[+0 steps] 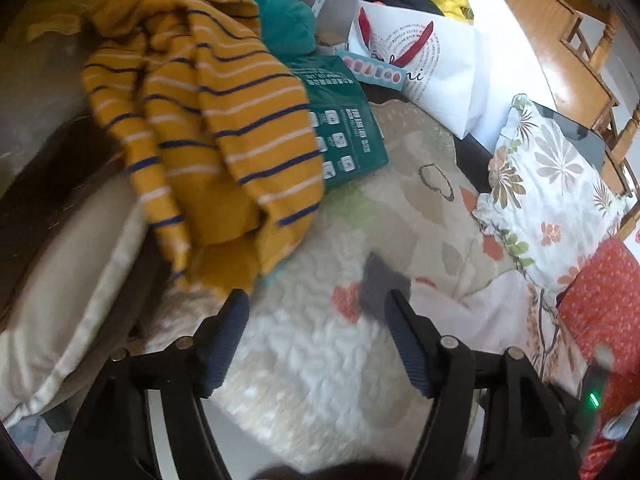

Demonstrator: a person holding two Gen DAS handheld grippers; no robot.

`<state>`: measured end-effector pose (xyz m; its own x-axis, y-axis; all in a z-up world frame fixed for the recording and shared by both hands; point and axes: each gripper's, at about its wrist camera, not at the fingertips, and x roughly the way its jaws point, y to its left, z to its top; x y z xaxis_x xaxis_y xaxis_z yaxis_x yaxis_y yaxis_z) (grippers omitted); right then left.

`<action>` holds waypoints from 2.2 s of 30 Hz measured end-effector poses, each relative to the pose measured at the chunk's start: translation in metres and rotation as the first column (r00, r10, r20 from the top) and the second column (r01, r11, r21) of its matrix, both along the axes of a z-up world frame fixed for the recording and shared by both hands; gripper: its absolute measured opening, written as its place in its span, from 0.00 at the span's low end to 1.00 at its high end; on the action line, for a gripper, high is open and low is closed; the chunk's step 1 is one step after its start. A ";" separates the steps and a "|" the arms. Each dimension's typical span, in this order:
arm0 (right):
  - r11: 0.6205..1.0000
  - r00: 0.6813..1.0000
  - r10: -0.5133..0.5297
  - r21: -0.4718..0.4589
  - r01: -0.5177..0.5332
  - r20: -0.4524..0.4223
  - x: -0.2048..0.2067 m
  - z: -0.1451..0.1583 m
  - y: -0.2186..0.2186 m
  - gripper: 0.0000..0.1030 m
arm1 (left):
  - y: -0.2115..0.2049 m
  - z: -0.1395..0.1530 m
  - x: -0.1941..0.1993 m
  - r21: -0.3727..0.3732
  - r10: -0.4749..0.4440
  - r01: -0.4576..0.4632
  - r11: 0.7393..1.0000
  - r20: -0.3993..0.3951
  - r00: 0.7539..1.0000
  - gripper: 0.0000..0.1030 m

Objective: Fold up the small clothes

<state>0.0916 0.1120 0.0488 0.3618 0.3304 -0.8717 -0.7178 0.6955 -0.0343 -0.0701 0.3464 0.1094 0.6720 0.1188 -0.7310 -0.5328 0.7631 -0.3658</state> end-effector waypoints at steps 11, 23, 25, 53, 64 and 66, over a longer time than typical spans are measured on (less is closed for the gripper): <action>0.972 0.977 0.159 -0.198 -0.129 0.145 0.008 -0.044 0.165 0.04 | 0.018 -0.020 -0.066 -0.005 0.094 -0.094 0.996 -0.035 0.995 0.74; 0.923 0.989 -0.100 0.381 0.051 0.111 0.040 0.147 0.117 0.04 | -0.026 -0.009 -0.042 -0.035 0.008 -0.008 0.999 0.008 1.000 0.74; 0.903 0.981 -0.161 0.418 0.103 0.104 0.058 0.162 0.086 0.04 | -0.038 -0.003 -0.036 -0.033 -0.026 0.027 0.999 0.024 0.999 0.74; 0.309 0.347 -0.897 0.172 0.935 -0.272 0.128 -0.048 -0.487 0.12 | -0.251 0.032 0.047 -0.054 -0.446 0.443 0.895 -0.072 0.892 0.85; 0.211 0.249 -0.944 0.185 0.960 -0.215 -0.024 0.003 -0.635 0.34 | -0.352 0.025 0.045 0.065 -0.610 0.622 0.781 -0.134 0.781 0.85; 0.147 0.186 -0.959 0.185 0.972 -0.215 -0.059 0.007 -0.667 0.38 | -0.360 0.021 0.043 0.078 -0.609 0.623 0.778 -0.144 0.780 0.85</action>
<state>0.0323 -0.5548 0.0560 0.5151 -0.0864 -0.8527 0.5476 0.7985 0.2499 -0.0274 -0.0137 0.1300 0.5505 -0.2071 -0.8087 0.0363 0.9738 -0.2246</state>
